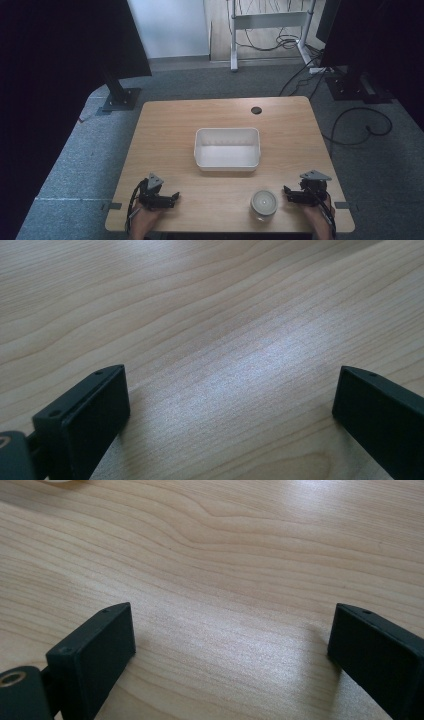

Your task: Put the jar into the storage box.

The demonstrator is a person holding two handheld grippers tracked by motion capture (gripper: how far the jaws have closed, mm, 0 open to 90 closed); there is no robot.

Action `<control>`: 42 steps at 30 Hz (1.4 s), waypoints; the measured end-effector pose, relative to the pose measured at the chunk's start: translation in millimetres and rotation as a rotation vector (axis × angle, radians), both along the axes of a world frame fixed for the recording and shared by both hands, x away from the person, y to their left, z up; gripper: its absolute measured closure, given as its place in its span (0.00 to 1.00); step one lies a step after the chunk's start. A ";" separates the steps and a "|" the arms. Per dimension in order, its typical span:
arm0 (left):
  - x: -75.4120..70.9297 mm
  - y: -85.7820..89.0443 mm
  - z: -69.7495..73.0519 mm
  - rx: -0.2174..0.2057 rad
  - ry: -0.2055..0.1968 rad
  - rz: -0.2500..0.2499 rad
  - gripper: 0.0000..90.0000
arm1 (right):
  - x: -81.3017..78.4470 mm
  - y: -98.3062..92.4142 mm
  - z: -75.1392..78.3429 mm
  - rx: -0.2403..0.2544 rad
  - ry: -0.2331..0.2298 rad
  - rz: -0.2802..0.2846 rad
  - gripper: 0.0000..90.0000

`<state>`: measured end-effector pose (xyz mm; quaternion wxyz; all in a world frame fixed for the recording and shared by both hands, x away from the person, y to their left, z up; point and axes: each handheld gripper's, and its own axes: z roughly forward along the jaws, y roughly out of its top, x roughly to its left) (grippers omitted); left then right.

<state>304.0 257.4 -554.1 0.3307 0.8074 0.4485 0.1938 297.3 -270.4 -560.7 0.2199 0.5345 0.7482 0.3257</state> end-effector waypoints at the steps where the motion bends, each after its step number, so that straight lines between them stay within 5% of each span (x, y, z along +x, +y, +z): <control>1: 0.0 -0.1 0.0 0.000 0.000 0.002 0.02 | -0.2 -0.4 0.0 0.000 0.000 0.007 0.05; 33: 0.2 0.1 0.0 -0.001 -0.001 0.011 0.02 | -3.7 -3.9 0.7 0.014 0.008 0.051 0.02; 42: 0.2 0.2 0.0 -0.001 -0.001 0.011 0.02 | -13.9 -6.5 12.3 0.036 -0.027 0.055 0.01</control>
